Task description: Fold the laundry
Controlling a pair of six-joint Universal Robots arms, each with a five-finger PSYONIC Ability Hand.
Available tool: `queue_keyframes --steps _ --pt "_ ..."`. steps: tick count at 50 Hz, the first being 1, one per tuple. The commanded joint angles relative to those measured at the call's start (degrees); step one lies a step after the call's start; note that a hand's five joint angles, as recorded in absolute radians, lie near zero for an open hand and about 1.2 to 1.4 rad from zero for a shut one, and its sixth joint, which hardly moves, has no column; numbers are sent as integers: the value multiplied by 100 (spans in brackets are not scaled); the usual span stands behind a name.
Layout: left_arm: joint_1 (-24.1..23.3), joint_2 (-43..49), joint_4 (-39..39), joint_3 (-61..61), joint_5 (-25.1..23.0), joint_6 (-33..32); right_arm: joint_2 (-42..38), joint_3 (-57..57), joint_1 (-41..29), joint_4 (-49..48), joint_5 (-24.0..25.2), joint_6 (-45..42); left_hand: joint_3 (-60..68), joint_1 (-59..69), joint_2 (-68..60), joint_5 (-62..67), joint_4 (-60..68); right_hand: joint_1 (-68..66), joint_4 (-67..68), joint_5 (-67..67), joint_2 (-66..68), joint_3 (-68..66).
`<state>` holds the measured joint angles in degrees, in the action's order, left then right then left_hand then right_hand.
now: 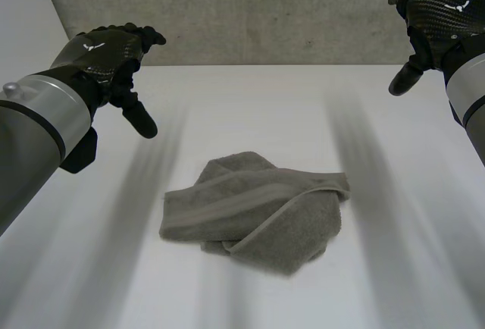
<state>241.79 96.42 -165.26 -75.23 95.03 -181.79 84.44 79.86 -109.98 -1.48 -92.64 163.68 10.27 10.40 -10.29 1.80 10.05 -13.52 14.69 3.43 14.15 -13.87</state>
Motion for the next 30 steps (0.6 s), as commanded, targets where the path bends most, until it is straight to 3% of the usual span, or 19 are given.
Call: queue_keyframes --steps 1,4,6,9,11,15,20,26,30 --pt "-9 8 -7 -35 -20 -6 -24 -94 12 192 79 -3 45 32 -43 -108 67 352 -469 -343 -415 387" --pt "-9 43 -15 -62 -37 -15 -103 -164 -14 491 387 -135 61 49 -60 -92 83 352 -469 -343 -415 387" --pt "-18 114 -15 -62 -46 -15 -226 -208 -23 1041 1033 -641 112 99 -111 -41 134 352 -469 -343 -415 387" --pt "-27 298 2 -70 -46 -32 -332 -164 -32 1414 1432 -1022 196 183 -195 43 218 352 -469 -343 -415 387" --pt "-36 648 46 -53 -55 -85 -524 -24 -67 2149 2045 -1862 213 200 -211 60 235 352 -469 -343 -415 387" --pt "-53 1052 46 -79 -203 -225 -552 223 -269 2477 2452 -2481 196 183 -195 43 218 352 -469 -343 -415 387" --pt "-53 1740 11 -123 -635 -498 -648 724 -498 2064 2654 -2754 213 200 -212 60 235 293 -410 -284 -357 328" --pt "-62 2434 -209 -193 -881 -621 -1227 1698 -787 486 2698 -2824 263 251 -262 110 285 260 -376 -251 -323 294" --pt "-62 2846 -673 -281 -890 -630 -1482 1944 -849 -78 2628 -2824 1687 1674 -1686 1534 1709 -376 259 385 313 -341"
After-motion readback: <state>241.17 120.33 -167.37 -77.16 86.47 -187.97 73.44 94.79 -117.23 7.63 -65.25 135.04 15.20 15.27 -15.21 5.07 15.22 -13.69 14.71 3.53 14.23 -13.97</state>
